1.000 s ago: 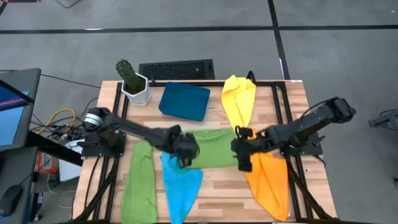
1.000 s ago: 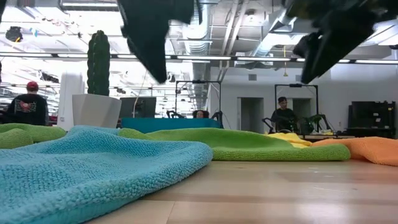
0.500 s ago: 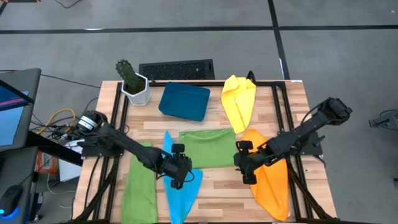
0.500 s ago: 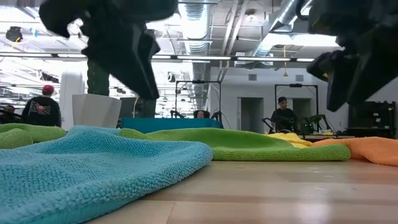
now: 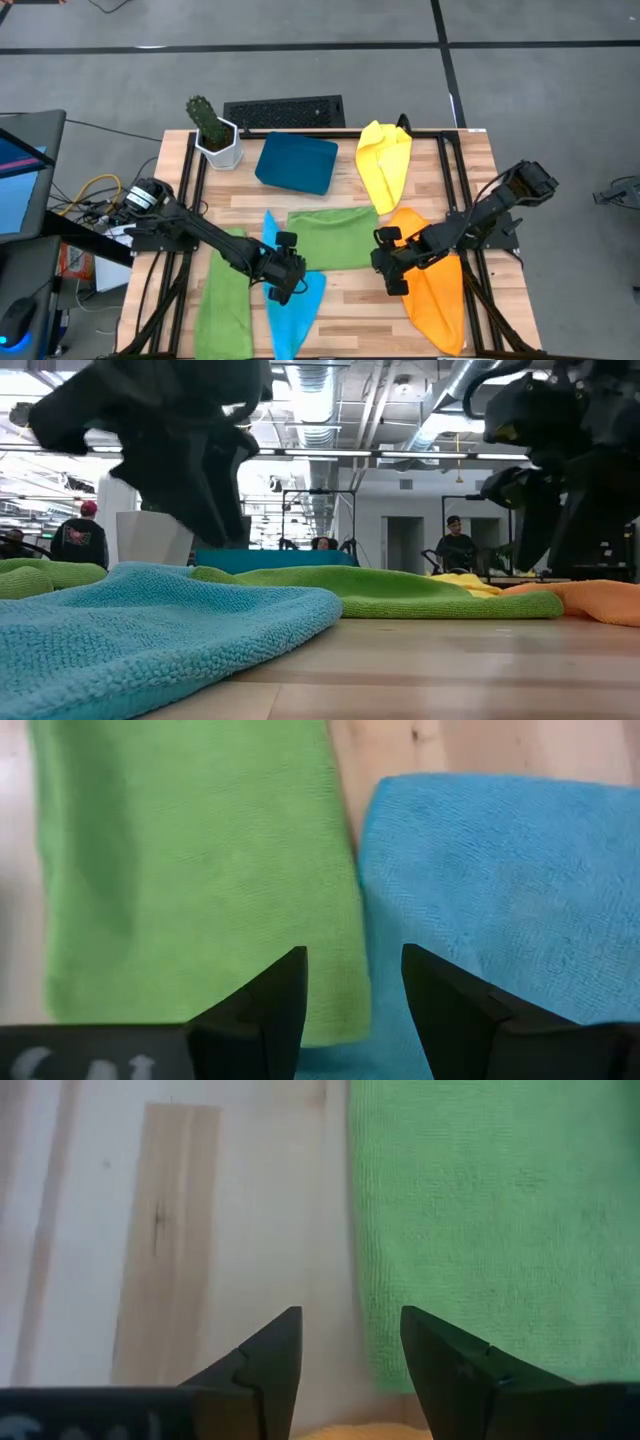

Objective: Fold microfiber towels
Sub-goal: Fold the right green towel

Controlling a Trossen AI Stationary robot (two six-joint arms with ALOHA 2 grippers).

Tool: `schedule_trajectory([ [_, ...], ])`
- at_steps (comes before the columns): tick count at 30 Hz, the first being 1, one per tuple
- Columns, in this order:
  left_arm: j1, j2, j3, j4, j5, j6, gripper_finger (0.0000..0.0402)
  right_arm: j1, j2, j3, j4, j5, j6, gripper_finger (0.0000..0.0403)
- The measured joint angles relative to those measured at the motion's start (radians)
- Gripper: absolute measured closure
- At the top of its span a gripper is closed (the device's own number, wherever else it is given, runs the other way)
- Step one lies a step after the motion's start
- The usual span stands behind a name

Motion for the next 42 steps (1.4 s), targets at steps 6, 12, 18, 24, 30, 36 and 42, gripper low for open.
schedule_trajectory([
  [6,0.003,0.029,-0.001,0.009,0.015,0.017,0.0244,0.000,0.013,0.000,0.000,-0.003,-0.014,0.0205],
  [12,0.004,0.034,-0.053,0.036,0.007,-0.008,0.0244,-0.005,0.013,-0.011,0.005,-0.003,-0.017,0.0207],
  [18,0.001,0.034,-0.066,0.042,0.009,0.014,0.0244,-0.021,0.013,-0.054,0.051,-0.004,-0.009,0.0205],
  [24,0.020,0.034,-0.066,0.041,0.030,0.036,0.0246,-0.031,0.013,-0.067,0.068,-0.004,-0.001,0.0220],
  [30,0.043,0.046,-0.065,0.044,0.036,0.052,0.0289,-0.031,0.013,-0.067,0.071,-0.004,-0.005,0.0259],
  [36,0.063,0.088,-0.060,0.048,0.099,0.042,0.0369,-0.031,0.013,-0.068,0.048,-0.016,-0.007,0.0303],
  [42,0.074,0.094,-0.050,0.034,0.059,-0.002,0.0389,-0.030,0.012,-0.071,0.044,-0.033,-0.008,0.0356],
])
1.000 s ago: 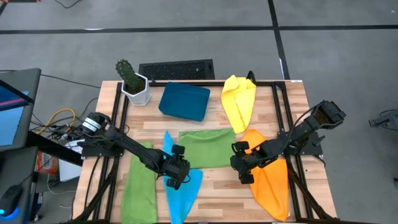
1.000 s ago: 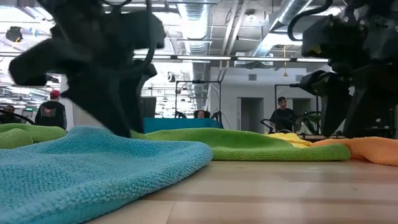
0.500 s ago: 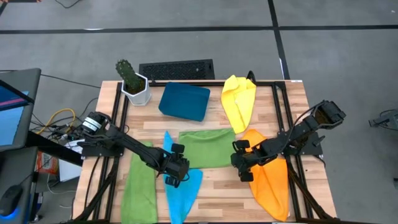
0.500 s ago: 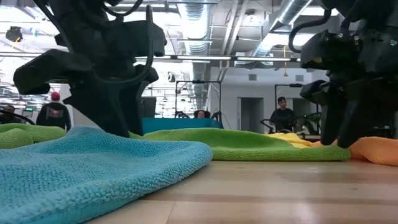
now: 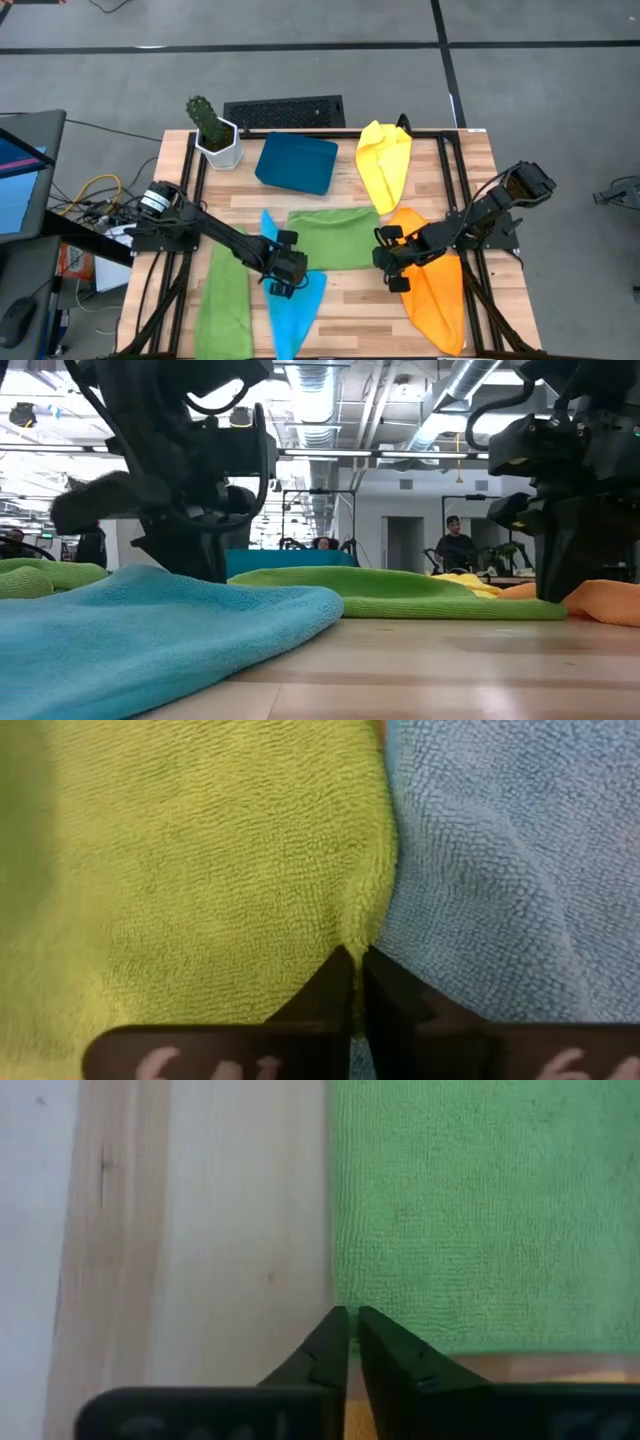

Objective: Fold microfiber towels
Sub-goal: Fold the right green towel

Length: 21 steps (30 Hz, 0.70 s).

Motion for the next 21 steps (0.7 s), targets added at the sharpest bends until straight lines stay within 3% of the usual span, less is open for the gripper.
schedule_trajectory([
  [6,0.002,0.000,0.001,-0.007,0.008,-0.006,0.0393,-0.001,-0.034,0.003,0.028,0.004,0.008,0.0351],
  [14,0.002,0.000,0.001,-0.014,0.011,-0.024,0.0396,0.015,-0.089,0.004,0.032,0.008,0.039,0.0266],
  [21,0.002,0.000,0.002,-0.018,0.016,-0.025,0.0399,0.020,0.024,0.004,0.045,0.034,0.001,0.0219],
])
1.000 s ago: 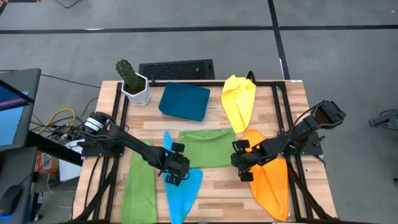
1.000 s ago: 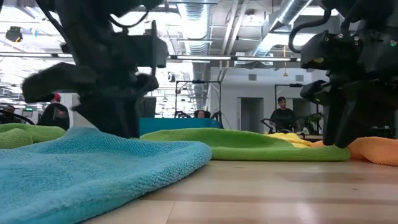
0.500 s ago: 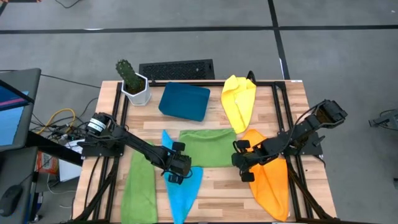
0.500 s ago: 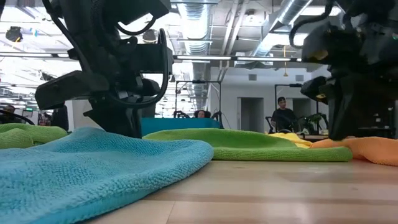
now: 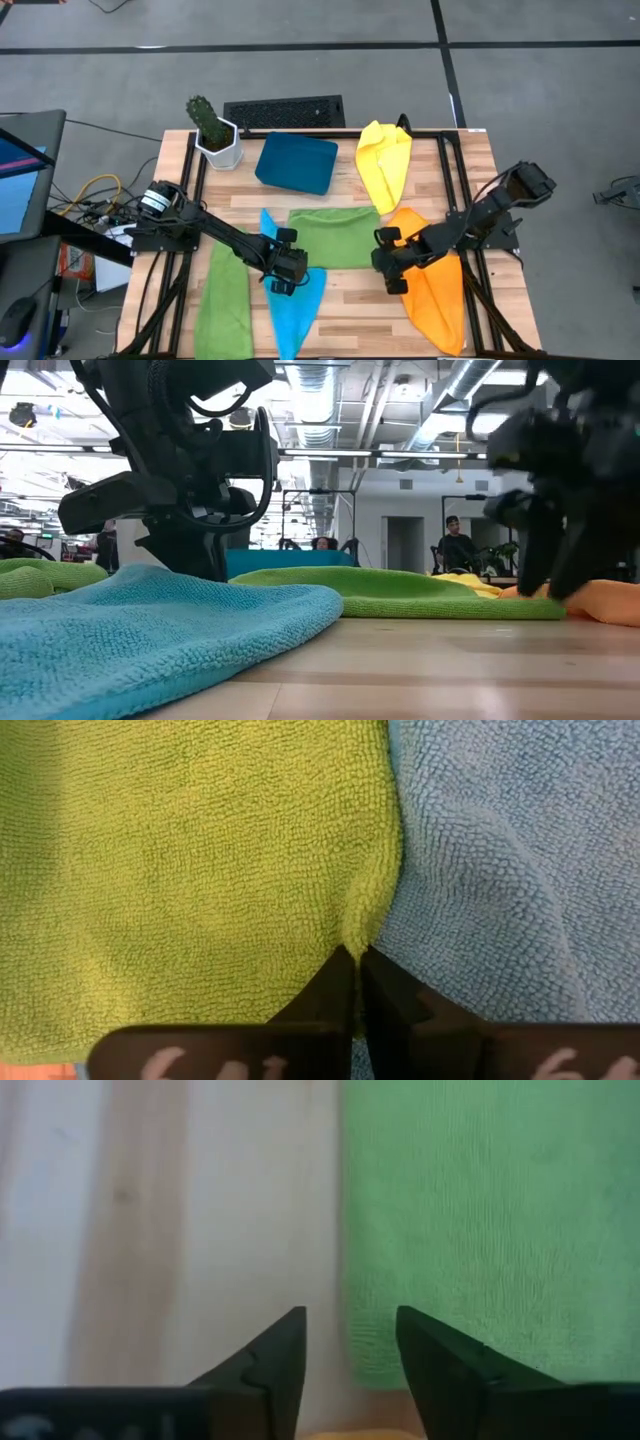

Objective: Fold microfiber towels
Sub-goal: Fold the right green towel

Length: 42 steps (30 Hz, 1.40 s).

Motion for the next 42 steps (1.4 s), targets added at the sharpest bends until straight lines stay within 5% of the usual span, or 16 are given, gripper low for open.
schedule_trajectory([
  [5,0.000,0.000,0.000,-0.003,0.004,0.000,0.0401,-0.001,0.070,0.005,-0.007,-0.001,0.002,0.0241],
  [12,0.000,0.006,0.074,-0.135,0.012,-0.008,0.0401,-0.002,0.035,0.000,-0.031,0.003,0.059,0.0385],
  [29,-0.001,0.003,0.490,-0.696,-0.156,-0.052,0.0401,-0.128,-0.448,0.037,-0.236,0.052,0.184,0.0396],
  [38,-0.004,0.002,0.714,-0.933,0.002,-0.116,0.0401,-0.135,-0.501,0.218,-0.396,0.038,0.178,0.0397],
  [42,-0.017,-0.004,0.796,-1.091,-0.023,-0.117,0.0401,-0.132,-0.492,0.273,-0.422,0.049,0.163,0.0396],
])
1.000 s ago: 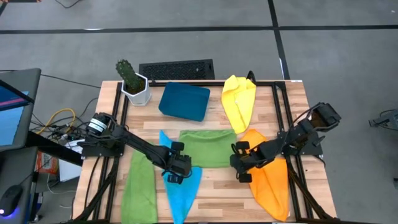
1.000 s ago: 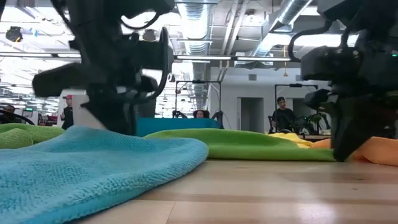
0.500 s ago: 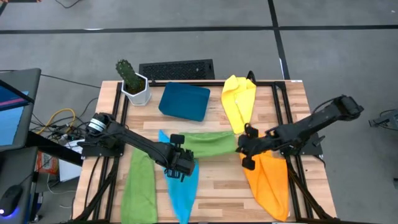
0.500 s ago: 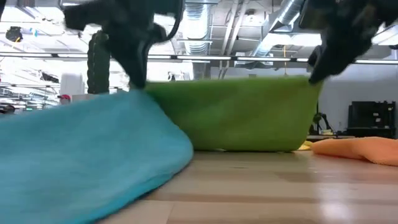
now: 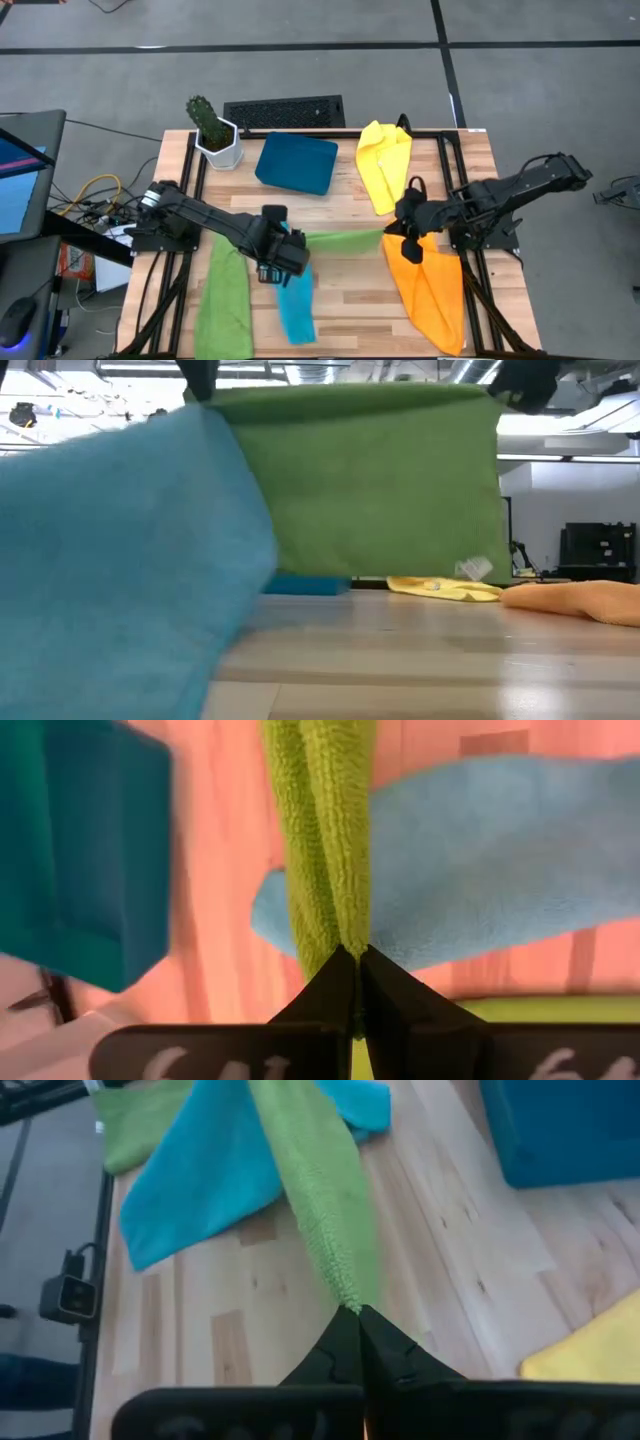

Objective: Fold microfiber towels
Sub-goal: Fold the right green towel

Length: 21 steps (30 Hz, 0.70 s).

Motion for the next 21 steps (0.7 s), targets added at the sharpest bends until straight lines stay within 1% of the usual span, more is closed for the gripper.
schedule_trajectory([
  [5,-0.010,-0.103,0.023,0.001,0.139,0.024,0.0401,-0.015,0.020,0.040,0.027,-0.001,-0.002,0.0396],
  [8,-0.007,-0.162,0.023,0.007,0.195,-0.035,0.0401,-0.007,0.050,0.065,0.024,-0.007,0.000,0.0396],
  [12,-0.005,-0.232,0.034,0.010,0.230,-0.148,0.0401,0.012,0.089,0.083,0.039,-0.047,0.013,0.0395],
  [14,-0.007,-0.247,0.034,0.036,0.266,-0.192,0.0401,0.024,0.107,0.083,0.049,-0.079,0.028,0.0395],
  [17,-0.018,-0.245,0.034,0.025,0.380,-0.206,0.0401,0.042,0.116,0.084,0.095,-0.101,0.029,0.0395],
  [18,-0.022,-0.240,0.033,0.013,0.403,-0.206,0.0401,0.045,0.117,0.085,0.104,-0.102,0.029,0.0395],
  [21,-0.035,-0.234,-0.013,0.016,0.429,-0.174,0.0401,0.034,0.123,0.083,0.109,-0.101,0.027,0.0395],
])
